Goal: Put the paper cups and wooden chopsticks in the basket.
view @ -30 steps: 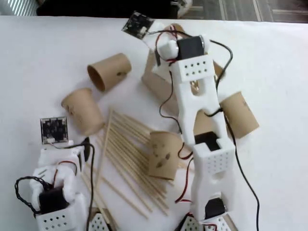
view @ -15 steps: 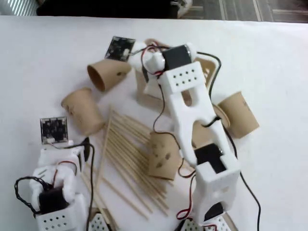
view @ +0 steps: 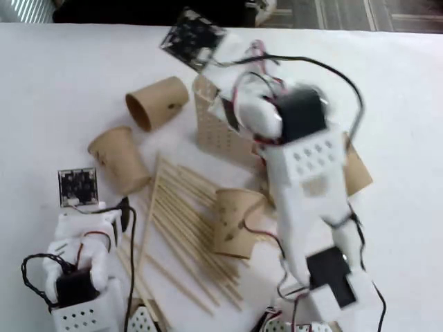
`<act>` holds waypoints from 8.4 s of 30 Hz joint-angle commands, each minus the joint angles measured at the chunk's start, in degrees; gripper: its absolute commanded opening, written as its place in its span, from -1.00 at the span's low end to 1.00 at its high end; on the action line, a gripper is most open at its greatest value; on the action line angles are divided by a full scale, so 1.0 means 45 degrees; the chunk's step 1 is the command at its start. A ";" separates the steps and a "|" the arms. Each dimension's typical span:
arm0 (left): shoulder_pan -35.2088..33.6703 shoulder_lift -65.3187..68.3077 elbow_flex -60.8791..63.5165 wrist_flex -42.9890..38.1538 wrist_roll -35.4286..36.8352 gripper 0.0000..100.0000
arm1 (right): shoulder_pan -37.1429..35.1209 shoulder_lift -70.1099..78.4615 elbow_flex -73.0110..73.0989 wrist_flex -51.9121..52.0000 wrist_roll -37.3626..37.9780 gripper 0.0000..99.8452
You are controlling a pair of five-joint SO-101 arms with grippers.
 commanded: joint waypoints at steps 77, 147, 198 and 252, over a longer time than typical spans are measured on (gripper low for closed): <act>-0.0147 0.0107 0.0762 -0.1485 -0.0117 -0.47 | -0.2491 -0.2921 1.0432 0.1123 -0.3731 -0.96; -0.0147 0.0107 0.0762 -0.1504 -0.0117 -0.47 | -0.2901 -0.9504 0.5763 -0.0068 -0.1153 -0.96; -0.0147 0.0107 0.0781 -0.1504 -0.0117 -0.47 | 0.4796 -0.6574 0.6857 0.0420 -0.0508 -0.58; -0.0147 0.0107 0.0781 -0.1446 -0.0117 -0.47 | 0.9895 0.6085 0.8010 -0.2901 0.2364 -0.30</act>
